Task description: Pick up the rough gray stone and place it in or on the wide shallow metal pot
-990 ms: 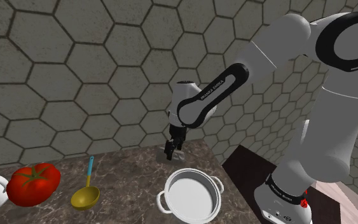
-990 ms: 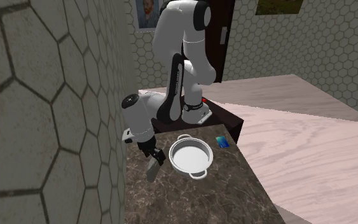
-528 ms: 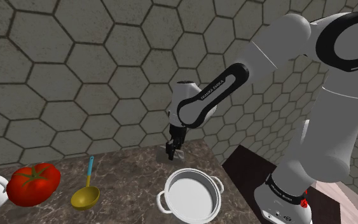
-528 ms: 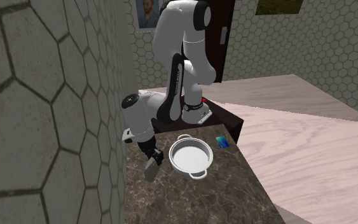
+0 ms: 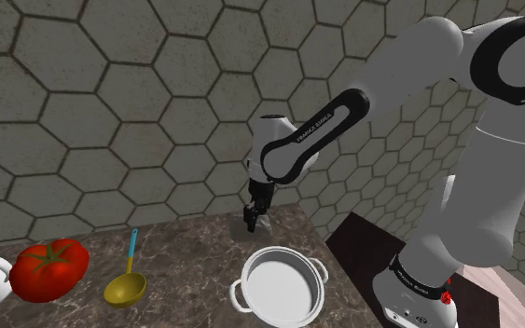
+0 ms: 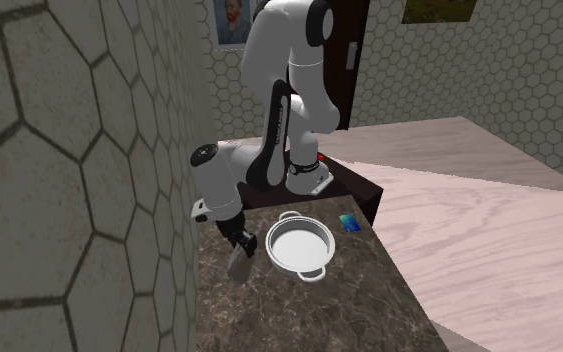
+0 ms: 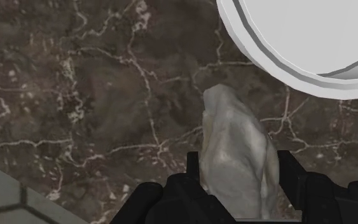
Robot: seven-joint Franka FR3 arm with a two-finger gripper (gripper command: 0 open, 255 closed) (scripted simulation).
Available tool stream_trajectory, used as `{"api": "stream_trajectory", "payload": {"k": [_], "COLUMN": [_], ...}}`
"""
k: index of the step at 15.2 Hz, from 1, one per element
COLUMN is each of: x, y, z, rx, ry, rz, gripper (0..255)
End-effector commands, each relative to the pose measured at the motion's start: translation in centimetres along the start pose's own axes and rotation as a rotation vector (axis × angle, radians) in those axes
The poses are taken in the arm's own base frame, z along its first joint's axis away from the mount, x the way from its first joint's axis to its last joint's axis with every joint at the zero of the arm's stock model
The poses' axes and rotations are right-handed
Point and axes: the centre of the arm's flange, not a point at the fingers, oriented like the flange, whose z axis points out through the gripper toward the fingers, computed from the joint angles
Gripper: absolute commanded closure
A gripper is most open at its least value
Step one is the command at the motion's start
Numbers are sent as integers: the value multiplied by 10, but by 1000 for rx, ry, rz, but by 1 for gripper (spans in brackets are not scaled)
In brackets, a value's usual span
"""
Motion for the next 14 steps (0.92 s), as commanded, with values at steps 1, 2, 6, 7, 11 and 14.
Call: {"api": "stream_trajectory", "payload": {"k": [1,2,6,7,11,14], "x": [-1,-1,-3,-4,-6,-7], "y": [-1,-2,-5,-6,-9,-12], "z": [-10,-15,-36,-41,-62,-78], "rx": [0,0,0,0,0,0], "ry": [0,0,0,0,0,0], "rz": [0,0,0,0,0,0], "gripper": [255,255,255,255,255,255]}}
